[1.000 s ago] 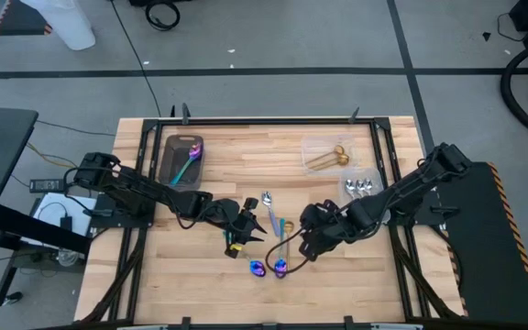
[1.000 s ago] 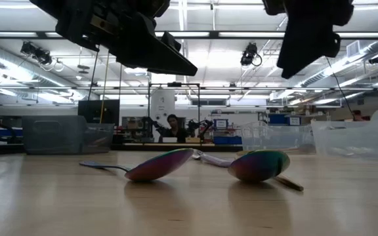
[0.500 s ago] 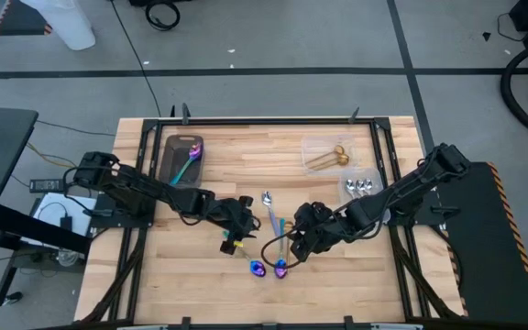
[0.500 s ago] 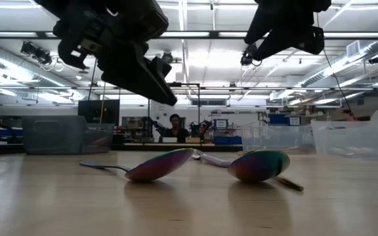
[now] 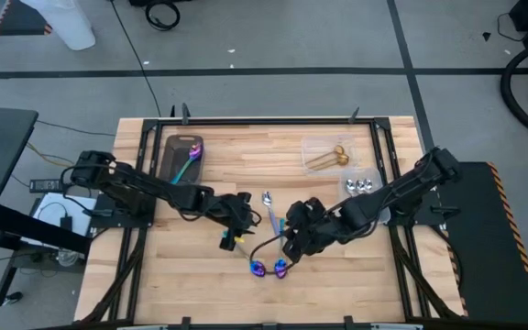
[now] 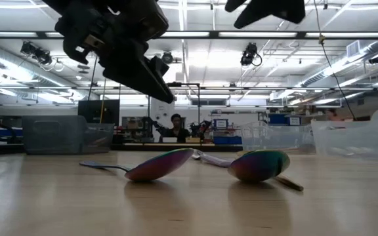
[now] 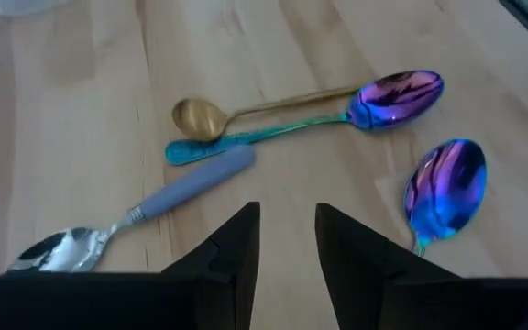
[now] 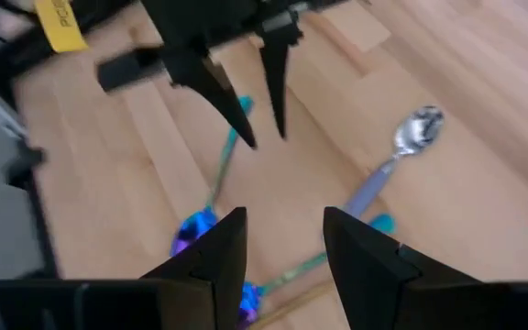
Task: Sort silverware by color (type)
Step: Put the blue spoon into the black bin
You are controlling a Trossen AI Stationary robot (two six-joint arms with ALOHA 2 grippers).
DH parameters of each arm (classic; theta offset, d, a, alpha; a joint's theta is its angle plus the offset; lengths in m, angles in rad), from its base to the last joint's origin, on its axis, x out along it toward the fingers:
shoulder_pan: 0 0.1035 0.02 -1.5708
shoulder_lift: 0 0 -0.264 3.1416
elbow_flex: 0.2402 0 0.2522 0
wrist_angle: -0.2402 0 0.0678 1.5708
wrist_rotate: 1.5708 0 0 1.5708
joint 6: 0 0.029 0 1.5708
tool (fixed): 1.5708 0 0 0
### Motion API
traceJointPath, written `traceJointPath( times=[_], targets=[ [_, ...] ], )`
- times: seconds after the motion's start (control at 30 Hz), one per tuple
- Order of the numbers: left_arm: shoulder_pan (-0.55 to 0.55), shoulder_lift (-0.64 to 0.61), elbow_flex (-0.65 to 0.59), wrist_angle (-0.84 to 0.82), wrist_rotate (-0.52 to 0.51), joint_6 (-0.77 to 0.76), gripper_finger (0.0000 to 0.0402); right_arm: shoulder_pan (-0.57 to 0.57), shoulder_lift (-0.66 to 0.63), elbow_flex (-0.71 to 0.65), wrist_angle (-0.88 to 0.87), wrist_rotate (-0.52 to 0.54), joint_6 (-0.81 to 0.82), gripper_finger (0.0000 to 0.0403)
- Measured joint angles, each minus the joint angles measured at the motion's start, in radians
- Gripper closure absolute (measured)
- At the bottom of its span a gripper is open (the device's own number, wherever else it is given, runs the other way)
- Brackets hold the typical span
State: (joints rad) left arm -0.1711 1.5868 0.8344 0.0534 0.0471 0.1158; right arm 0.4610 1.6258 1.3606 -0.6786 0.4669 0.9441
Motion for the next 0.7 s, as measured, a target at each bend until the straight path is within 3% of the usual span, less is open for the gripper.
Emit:
traceJointPath(
  times=[0.17, 0.33, 0.7],
  targets=[
    [-0.005, -0.040, -0.002, -0.076, 0.000, -0.015, 0.0285, 0.000, 0.128, 0.196, -0.151, 0.010, -0.039, 0.0248],
    [-0.013, -0.062, -0.001, -0.096, 0.000, -0.053, 0.0285, 0.003, 0.234, 0.323, -0.195, -0.012, -0.066, 0.0248],
    [-0.019, -0.083, -0.002, -0.171, 0.000, -0.055, 0.0285, 0.008, 0.305, 0.359, -0.212, -0.012, -0.047, 0.0248]
  ],
)
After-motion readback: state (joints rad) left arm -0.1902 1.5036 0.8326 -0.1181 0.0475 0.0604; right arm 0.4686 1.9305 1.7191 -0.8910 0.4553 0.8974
